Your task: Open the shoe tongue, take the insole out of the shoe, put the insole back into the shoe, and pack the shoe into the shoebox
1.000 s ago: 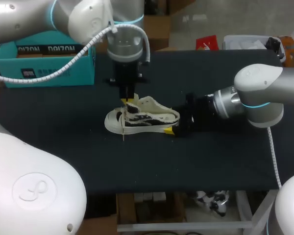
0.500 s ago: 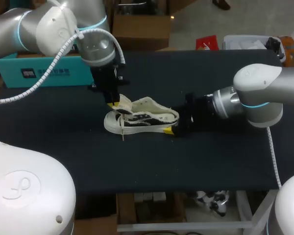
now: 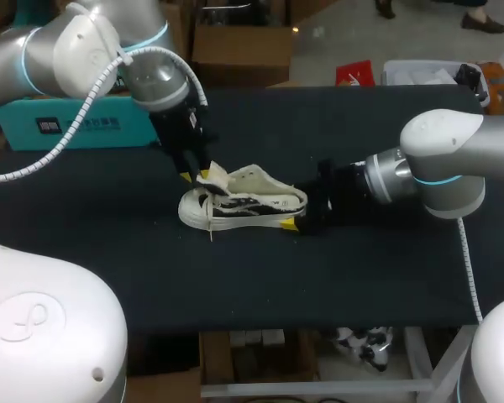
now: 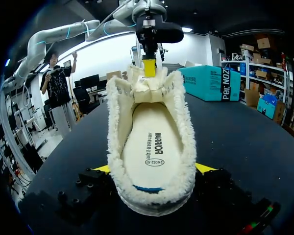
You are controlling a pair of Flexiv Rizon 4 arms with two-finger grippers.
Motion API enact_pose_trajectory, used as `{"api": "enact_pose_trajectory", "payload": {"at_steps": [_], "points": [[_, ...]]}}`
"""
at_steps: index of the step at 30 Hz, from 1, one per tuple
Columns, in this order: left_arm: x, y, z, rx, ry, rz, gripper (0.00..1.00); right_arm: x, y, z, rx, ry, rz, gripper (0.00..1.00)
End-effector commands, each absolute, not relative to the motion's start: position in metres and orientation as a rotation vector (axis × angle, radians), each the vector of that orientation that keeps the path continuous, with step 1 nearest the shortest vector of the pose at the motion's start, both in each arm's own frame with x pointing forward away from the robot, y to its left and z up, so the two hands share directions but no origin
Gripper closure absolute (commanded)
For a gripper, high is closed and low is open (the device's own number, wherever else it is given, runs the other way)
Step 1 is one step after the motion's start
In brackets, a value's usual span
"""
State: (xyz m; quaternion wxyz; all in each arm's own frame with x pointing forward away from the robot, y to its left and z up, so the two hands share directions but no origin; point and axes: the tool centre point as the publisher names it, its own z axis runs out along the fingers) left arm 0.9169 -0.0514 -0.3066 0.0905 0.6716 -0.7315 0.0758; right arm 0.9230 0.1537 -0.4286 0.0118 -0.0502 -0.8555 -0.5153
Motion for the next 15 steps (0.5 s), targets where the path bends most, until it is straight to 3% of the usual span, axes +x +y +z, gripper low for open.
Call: {"api": "enact_pose_trajectory", "payload": {"at_steps": [1,4,5,9,13,15], "points": [[0.897,-0.047,-0.27,2.0,-2.228,0.331,0.65,0.923,0.153,-0.433,-0.156,-2.665,-1.614,1.0],[0.897,-0.053,-0.248,1.989,-2.254,0.385,0.8,0.923,0.153,-0.433,-0.156,-2.665,-1.614,1.0],[0.898,-0.056,-0.241,1.981,-2.261,0.398,1.0,0.923,0.153,-0.433,-0.156,-2.665,-1.614,1.0],[0.896,-0.076,-0.229,1.788,-2.419,0.383,1.0,0.923,0.153,-0.433,-0.156,-2.665,-1.614,1.0],[0.881,-0.097,-0.235,0.951,-2.814,0.116,1.0,0.923,0.153,-0.433,-0.156,-2.665,-1.614,1.0],[0.885,-0.116,-0.237,0.983,-2.845,0.126,1.0,0.923,0.153,-0.433,-0.156,-2.665,-1.614,1.0]]}}
